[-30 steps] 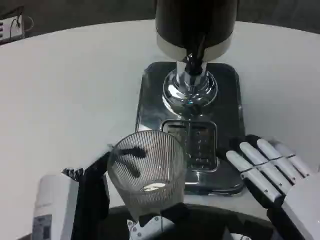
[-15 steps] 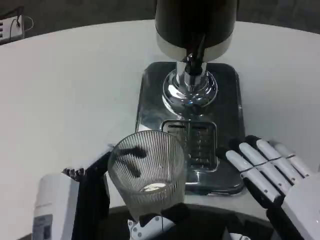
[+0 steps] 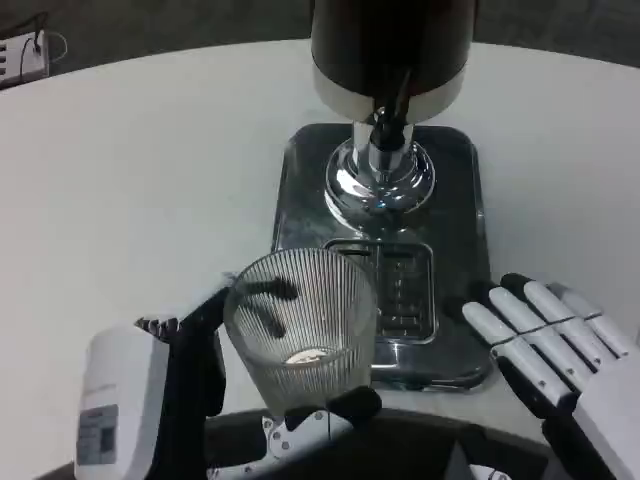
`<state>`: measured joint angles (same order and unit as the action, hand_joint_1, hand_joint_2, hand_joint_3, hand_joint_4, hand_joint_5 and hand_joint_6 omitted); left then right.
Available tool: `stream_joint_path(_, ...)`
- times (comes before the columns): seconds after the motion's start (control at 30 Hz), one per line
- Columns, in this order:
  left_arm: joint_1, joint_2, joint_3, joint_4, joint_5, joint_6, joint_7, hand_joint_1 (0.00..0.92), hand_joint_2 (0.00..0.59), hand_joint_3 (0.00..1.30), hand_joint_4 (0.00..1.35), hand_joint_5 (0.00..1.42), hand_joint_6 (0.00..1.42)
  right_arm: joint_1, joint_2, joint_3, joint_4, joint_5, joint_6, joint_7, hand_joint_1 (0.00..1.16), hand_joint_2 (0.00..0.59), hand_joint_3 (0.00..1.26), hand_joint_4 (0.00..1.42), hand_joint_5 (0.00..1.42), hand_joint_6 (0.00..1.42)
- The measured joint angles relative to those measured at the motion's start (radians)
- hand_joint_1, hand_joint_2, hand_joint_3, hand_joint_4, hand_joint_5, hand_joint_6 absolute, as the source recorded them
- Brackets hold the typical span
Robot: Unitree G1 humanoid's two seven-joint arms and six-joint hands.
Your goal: Grasp the cup under the faucet to collect the drink, then remove the cup.
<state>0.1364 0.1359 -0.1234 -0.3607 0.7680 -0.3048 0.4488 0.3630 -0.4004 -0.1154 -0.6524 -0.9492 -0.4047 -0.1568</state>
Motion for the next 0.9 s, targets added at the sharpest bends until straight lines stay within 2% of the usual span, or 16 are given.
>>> stream_joint_path(0.13, -0.110, 0.010, 0.032, 0.106, 0.005, 0.007, 0.013, 0.535, 0.248, 1.00, 1.17, 1.35, 1.42, 0.019, 0.003, -0.007, -0.018, 0.000, 0.004, 0.003, 0.22, 0.519, 0.13, 0.08, 0.08, 0.12)
stream_joint_path(0.3, -0.204, 0.014, 0.036, 0.204, 0.013, 0.010, 0.030, 0.535, 0.249, 1.00, 1.17, 1.35, 1.42, 0.034, 0.008, -0.027, -0.022, 0.000, 0.009, 0.004, 0.22, 0.519, 0.13, 0.08, 0.08, 0.12)
stream_joint_path(0.6, -0.359, 0.014, 0.007, 0.425, 0.030, 0.016, 0.099, 0.535, 0.249, 1.00, 1.18, 1.35, 1.42, 0.044, 0.022, -0.035, -0.022, 0.002, 0.016, 0.004, 0.23, 0.519, 0.13, 0.08, 0.09, 0.13)
stream_joint_path(0.77, -0.512, 0.043, -0.005, 0.587, 0.030, 0.026, 0.147, 0.535, 0.249, 1.00, 1.17, 1.35, 1.42, 0.055, 0.021, -0.047, -0.022, 0.014, 0.015, 0.004, 0.23, 0.517, 0.13, 0.08, 0.09, 0.13)
stream_joint_path(0.9, -0.587, 0.048, -0.023, 0.703, 0.028, 0.025, 0.175, 0.535, 0.250, 1.00, 1.17, 1.35, 1.42, 0.061, 0.021, -0.058, -0.022, 0.018, 0.015, 0.004, 0.23, 0.514, 0.13, 0.08, 0.10, 0.13)
